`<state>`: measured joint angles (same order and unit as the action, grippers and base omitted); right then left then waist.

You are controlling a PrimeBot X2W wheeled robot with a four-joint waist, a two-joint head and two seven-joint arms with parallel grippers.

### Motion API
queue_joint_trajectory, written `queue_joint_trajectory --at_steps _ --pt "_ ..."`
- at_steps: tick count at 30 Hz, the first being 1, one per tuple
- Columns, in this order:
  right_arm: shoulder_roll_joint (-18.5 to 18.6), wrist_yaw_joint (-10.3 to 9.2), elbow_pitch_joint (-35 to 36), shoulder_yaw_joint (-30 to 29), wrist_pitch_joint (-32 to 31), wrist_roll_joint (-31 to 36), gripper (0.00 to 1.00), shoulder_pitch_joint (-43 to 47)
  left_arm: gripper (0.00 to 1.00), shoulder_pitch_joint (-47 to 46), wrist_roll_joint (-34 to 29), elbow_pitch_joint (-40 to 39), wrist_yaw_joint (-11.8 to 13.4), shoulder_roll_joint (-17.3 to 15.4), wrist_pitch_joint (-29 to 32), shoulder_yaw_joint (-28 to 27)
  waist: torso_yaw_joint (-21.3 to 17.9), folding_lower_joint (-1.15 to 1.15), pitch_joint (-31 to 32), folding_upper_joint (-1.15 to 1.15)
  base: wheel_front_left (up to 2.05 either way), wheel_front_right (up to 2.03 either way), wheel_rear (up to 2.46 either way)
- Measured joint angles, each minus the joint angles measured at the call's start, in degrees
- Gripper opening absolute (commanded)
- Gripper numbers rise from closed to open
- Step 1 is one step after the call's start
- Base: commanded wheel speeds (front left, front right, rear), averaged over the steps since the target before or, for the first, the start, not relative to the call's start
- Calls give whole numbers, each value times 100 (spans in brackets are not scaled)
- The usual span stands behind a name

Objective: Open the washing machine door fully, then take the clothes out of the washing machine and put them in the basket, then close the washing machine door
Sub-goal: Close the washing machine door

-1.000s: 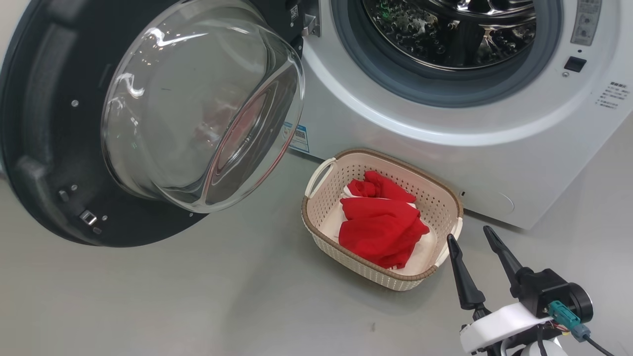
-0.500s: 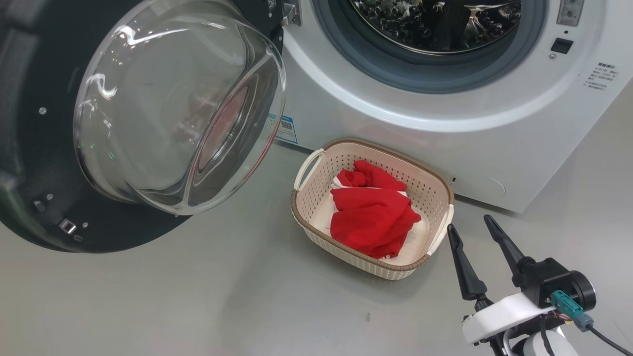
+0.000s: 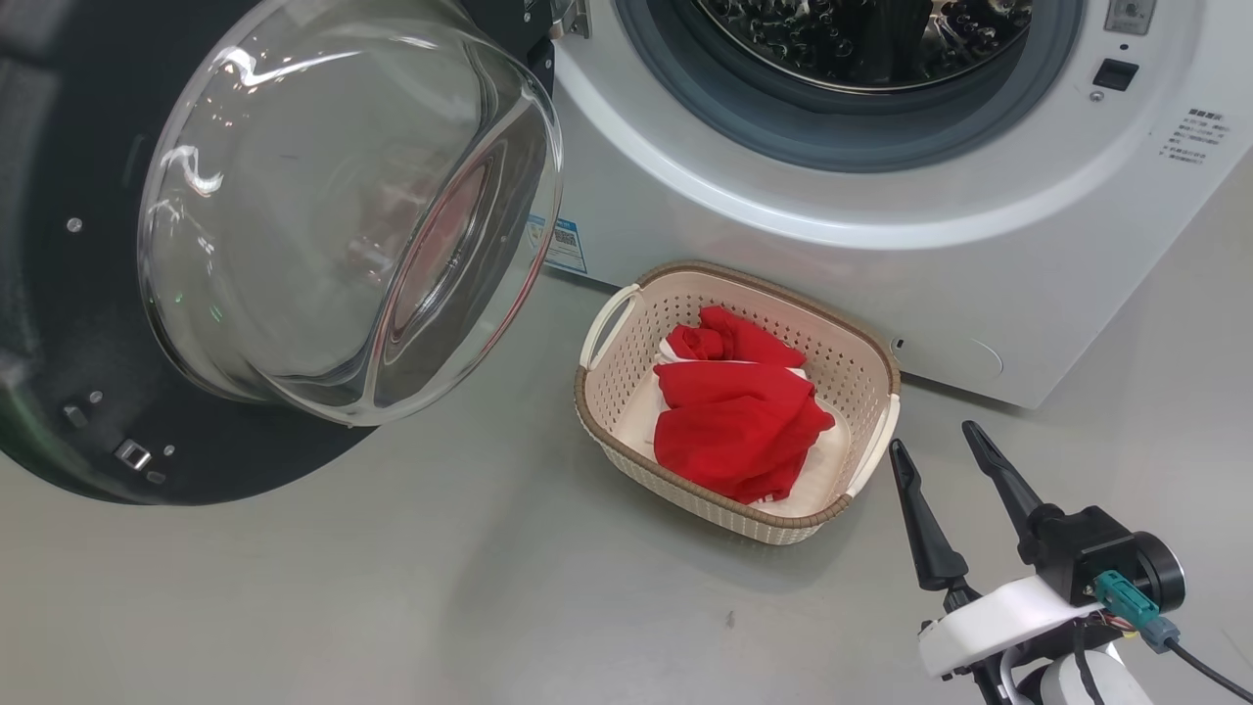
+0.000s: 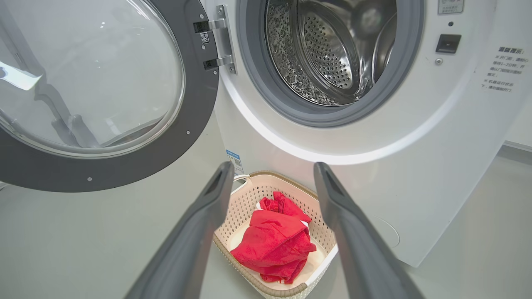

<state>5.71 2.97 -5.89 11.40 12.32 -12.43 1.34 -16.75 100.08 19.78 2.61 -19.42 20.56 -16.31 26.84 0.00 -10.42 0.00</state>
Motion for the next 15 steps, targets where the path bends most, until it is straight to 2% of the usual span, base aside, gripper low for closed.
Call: queue_joint_trajectory --at_steps 15 --pt "12 0 0 0 0 0 100 -75 0 75 553 143 -505 9 828 -18 -17 0 -5 0 0 0 0"
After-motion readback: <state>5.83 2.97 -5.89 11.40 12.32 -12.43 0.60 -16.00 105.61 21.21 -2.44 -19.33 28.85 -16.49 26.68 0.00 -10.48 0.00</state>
